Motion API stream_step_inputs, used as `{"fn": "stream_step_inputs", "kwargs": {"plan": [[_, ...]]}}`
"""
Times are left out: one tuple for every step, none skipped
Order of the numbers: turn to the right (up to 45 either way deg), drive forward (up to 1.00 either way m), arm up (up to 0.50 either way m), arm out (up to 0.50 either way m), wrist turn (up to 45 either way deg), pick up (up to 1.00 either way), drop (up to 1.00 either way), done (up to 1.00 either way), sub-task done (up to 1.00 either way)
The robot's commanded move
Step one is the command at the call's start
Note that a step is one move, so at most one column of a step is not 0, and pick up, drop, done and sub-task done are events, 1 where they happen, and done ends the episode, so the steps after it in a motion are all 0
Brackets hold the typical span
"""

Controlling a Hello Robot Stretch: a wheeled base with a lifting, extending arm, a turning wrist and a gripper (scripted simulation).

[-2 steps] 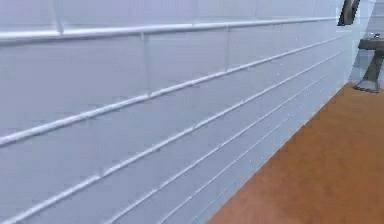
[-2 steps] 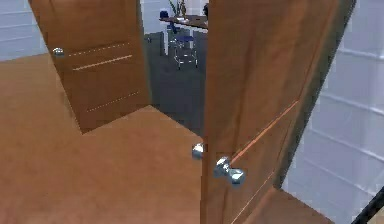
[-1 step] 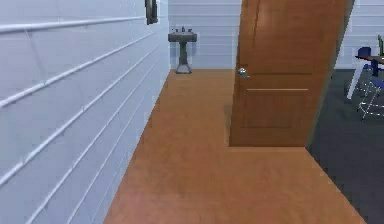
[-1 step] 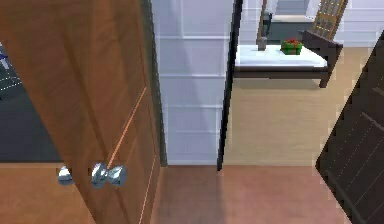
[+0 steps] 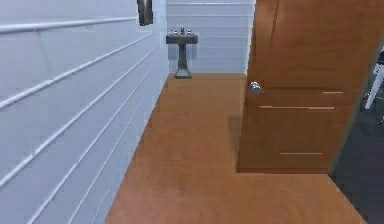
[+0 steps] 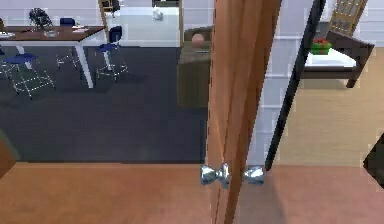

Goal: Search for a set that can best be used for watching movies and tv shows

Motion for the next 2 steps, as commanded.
{"fn": "stream_step_inputs", "kwargs": {"plan": [[45.0,0.00,0.00,0.00,0.0,0.00,0.00,0.00,0.00],[18.0,0.00,0.00,0.00,0.0,0.00,0.00,0.00,0.00]]}}
